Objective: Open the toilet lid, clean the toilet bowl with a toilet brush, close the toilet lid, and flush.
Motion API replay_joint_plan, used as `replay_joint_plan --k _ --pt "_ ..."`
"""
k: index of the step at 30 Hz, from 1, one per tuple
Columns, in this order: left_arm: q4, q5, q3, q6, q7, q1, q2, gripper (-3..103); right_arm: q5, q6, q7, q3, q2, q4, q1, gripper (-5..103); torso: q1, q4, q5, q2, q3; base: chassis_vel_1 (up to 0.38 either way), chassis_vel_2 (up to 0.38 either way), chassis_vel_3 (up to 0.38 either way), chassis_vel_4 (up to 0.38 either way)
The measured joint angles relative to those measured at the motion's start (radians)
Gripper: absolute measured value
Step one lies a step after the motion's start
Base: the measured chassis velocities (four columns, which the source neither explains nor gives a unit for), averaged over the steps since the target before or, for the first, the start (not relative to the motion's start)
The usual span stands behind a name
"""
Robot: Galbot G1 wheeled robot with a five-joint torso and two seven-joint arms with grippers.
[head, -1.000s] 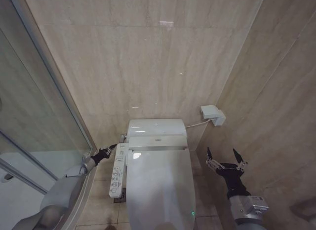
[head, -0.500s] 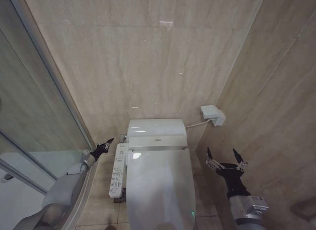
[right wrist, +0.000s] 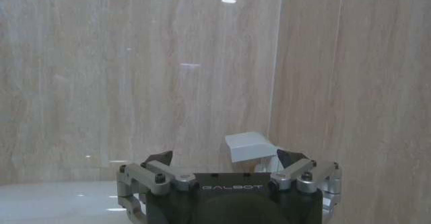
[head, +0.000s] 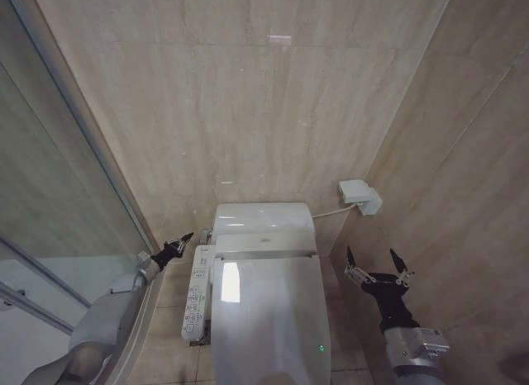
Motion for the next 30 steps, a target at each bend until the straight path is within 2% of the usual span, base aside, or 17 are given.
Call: replay_joint_plan --k 10,17,27,30 --pt "-0.001 -0.001 0.001 -0.001 0.029 -0.002 0.002 0 0.000 0.000 0.000 0.000 0.000 0.000 0.000 100 0.000 0.0003 -0.0002 0.000 0.000 -0.015 -0.014 0.015 0.022" --pt "-0.007 -0.001 0.002 -0.003 0.042 -0.001 0.003 0 0.000 0.000 0.000 0.000 0.000 0.000 0.000 100 0.000 -0.0004 0.0006 0.000 0.000 -0.092 -0.078 0.062 0.051" --pt "-0.002 -0.001 0.003 -0.005 0.073 -0.003 0.008 0 0.000 0.000 0.000 0.000 0.000 0.000 0.000 100 0.000 0.0004 -0.0003 0.000 0.000 0.000 0.000 0.000 0.000" --pt "0.015 -0.005 0.004 0.003 0.096 -0.012 0.011 0 0.000 0.000 0.000 0.000 0.000 0.000 0.000 100 0.000 0.0002 -0.0001 0.000 0.000 0.000 0.000 0.000 0.000"
